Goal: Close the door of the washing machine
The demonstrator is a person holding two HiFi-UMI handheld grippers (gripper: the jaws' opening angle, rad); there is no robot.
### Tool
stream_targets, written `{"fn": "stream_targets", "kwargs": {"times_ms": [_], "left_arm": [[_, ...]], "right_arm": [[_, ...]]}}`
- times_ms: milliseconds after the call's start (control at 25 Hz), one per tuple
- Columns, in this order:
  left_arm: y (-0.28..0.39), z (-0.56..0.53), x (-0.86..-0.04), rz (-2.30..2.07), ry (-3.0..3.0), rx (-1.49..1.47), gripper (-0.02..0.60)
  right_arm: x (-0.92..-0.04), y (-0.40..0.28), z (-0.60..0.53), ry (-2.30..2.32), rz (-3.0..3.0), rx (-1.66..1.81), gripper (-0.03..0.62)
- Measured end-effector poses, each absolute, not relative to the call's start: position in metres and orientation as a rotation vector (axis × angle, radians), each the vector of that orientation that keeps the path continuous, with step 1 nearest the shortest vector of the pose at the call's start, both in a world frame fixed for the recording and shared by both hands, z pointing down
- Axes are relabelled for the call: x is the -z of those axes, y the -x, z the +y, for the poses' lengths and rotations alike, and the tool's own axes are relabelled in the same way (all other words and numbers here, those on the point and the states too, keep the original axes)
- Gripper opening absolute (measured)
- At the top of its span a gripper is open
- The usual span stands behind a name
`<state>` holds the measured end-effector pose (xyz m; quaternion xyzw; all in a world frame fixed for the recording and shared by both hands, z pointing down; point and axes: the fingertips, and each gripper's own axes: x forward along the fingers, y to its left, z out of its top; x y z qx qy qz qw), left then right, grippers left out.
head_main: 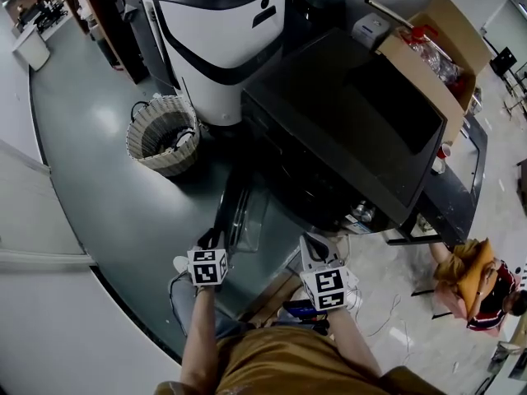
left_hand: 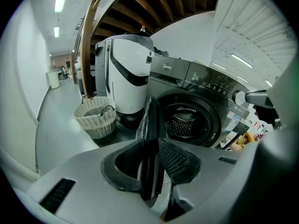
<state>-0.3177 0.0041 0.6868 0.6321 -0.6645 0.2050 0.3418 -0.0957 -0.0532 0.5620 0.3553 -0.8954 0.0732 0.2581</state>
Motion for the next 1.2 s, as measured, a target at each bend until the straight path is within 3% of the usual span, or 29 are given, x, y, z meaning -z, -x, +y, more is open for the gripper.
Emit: {"fn": "stream_targets", "kwargs": {"times_ms": [1200], "left_arm": [[0.222,-0.012,-0.684,-1.698,-1.598,-0.594,0.124]], "right_arm": [[-0.557,-0.02,-0.072,-1.03,-2.432,-0.273,0.012]]}}
